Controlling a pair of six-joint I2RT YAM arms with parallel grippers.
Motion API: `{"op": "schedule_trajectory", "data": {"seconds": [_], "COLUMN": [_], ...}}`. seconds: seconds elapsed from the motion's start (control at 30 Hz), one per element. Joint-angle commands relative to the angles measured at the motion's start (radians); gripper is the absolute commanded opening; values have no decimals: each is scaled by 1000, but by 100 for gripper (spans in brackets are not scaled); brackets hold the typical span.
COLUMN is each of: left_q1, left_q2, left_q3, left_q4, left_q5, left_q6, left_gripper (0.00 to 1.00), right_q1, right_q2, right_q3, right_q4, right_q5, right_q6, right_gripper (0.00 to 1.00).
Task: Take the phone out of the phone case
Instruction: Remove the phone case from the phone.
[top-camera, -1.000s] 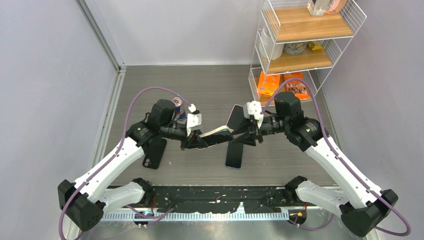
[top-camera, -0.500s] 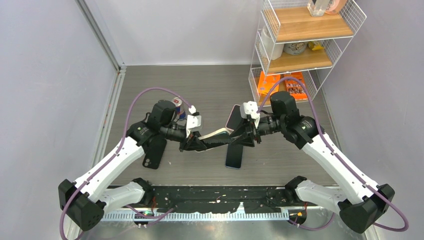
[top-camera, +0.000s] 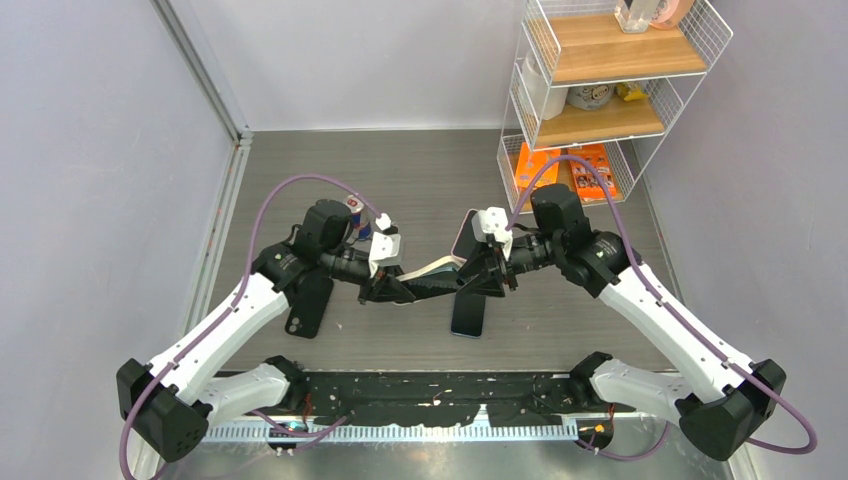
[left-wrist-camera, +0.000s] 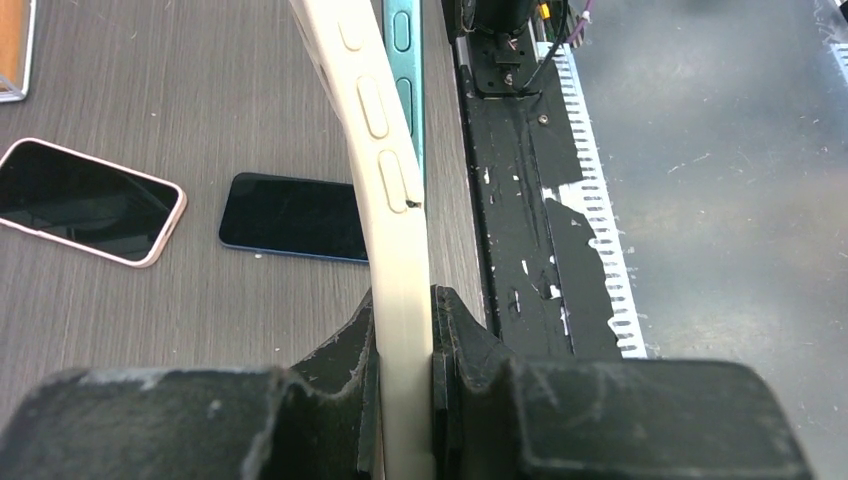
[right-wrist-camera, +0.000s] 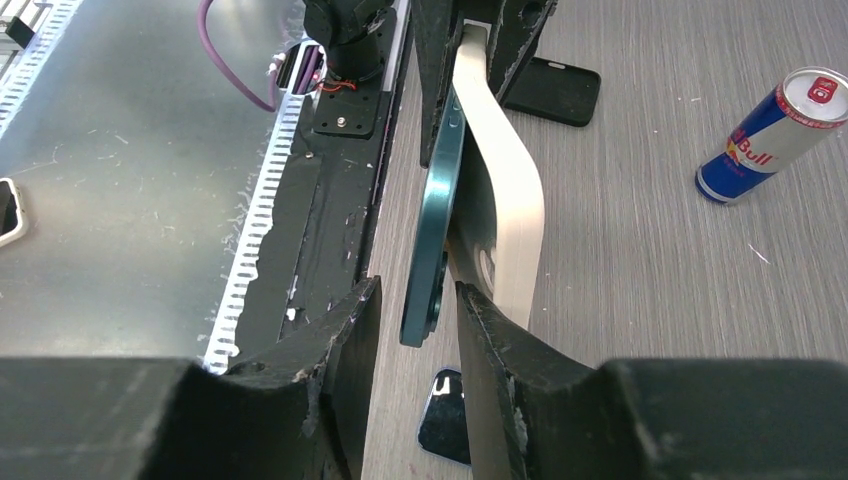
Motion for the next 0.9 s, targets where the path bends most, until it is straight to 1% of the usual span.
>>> {"op": "schedule_trajectory", "data": {"seconds": [0.0,0.1,0.23,0.43,0.57,0.63,0.7,0.73,0.77,0.8,0.87], "left_q1": [-37,-37,-36,-36,-37,-39,-41,-41,-41,-40,-40], "left_q2": [-25,-25,-23,-18,-16,-13,-10,-11,-12,-14,-20], "left_q3": [78,77,72,57,33,24,18,17,17,16,10], "left_q4": [125,167,236,339,394,419,438,443,447,449,448], "left_q5": [221,126,53,19,5,2,-8,-14,-19,-24,-34], "left_q6": [63,29,-30,-143,-195,-218,-239,-247,-253,-256,-259], "left_gripper": [0,0,0,0,0,0,0,0,0,0,0], "right_q1": [-12,-9,1,17,26,30,32,32,32,32,31], "right_q2": [23,25,29,54,74,87,99,101,104,104,96], "right_q3": [15,4,-16,-23,-16,-10,-4,1,3,7,11], "right_q4": [56,55,58,83,107,111,110,110,108,107,94], "right_q5": [98,55,27,20,14,11,9,11,11,16,33], "right_q6": [-37,-35,-36,-14,18,27,31,32,34,33,23], "right_gripper": [41,40,39,39,34,31,25,19,16,9,6]}}
